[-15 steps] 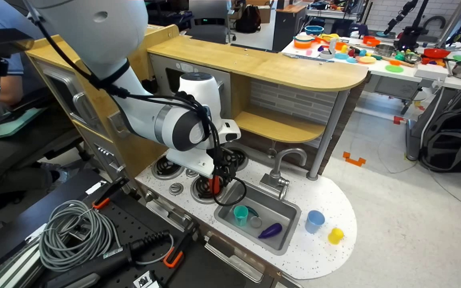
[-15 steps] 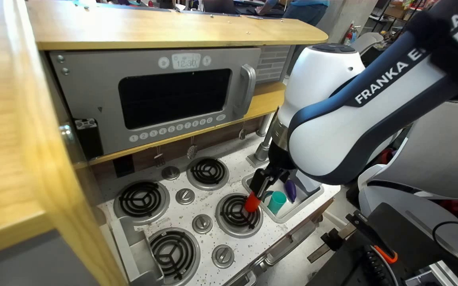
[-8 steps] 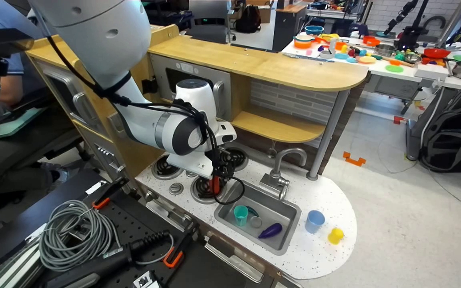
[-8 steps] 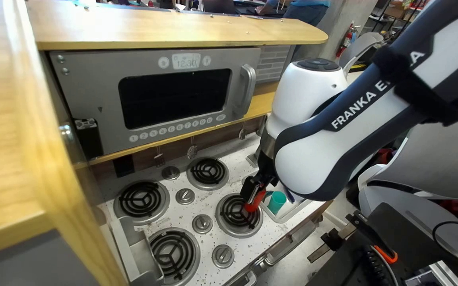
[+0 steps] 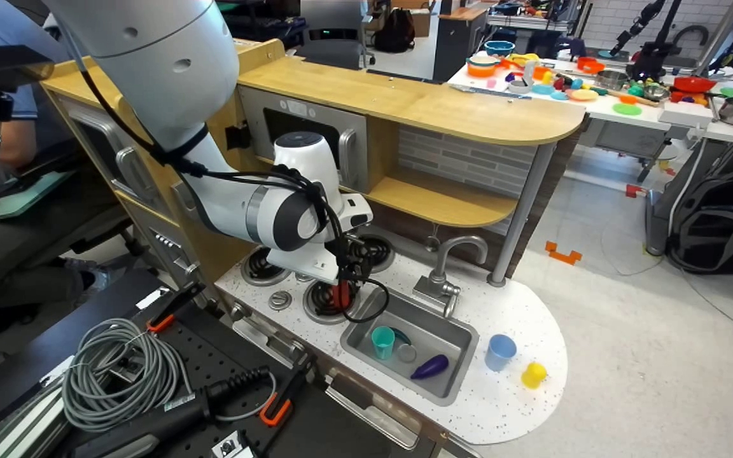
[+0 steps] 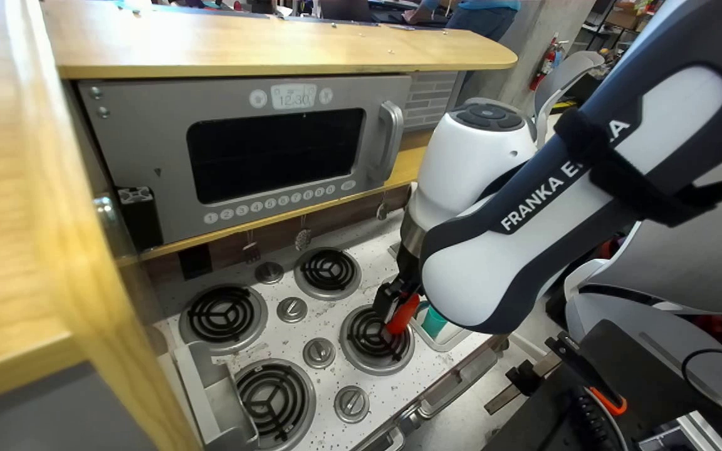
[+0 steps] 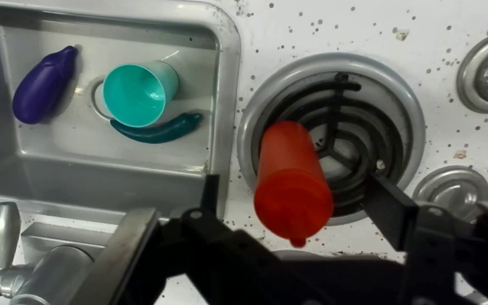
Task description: Put the red sauce bottle inside the light blue cup in the sink, remove the sauce bottle from the cup and place it on the stove
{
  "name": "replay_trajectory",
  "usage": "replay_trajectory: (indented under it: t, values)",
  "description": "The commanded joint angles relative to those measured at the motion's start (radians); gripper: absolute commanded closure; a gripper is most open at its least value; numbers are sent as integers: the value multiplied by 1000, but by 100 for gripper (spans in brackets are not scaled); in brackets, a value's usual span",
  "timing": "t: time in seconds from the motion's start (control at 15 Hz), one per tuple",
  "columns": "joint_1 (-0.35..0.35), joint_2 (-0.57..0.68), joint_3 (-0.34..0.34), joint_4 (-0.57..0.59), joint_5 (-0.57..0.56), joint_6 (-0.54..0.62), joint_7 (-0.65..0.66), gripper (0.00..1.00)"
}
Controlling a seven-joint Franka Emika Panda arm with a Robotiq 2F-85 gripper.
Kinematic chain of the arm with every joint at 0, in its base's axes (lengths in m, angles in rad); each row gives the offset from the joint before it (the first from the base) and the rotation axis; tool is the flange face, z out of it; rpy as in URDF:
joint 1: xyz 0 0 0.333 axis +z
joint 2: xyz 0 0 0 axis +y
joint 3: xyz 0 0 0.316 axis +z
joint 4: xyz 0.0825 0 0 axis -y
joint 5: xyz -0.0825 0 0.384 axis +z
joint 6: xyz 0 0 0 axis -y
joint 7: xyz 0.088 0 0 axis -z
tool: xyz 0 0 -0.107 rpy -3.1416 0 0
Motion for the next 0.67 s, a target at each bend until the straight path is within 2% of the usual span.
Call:
replay_trajectory:
  t: [0.0, 0.33, 0.4, 0.6]
  values:
    - [2, 26, -4, 30, 21, 4, 9, 46]
    - [-3, 14, -11, 30, 26, -11, 27, 84]
    - [-23, 1, 4, 25, 32, -34, 17, 87]
    - [-101, -38, 63, 8, 55, -82, -26, 87]
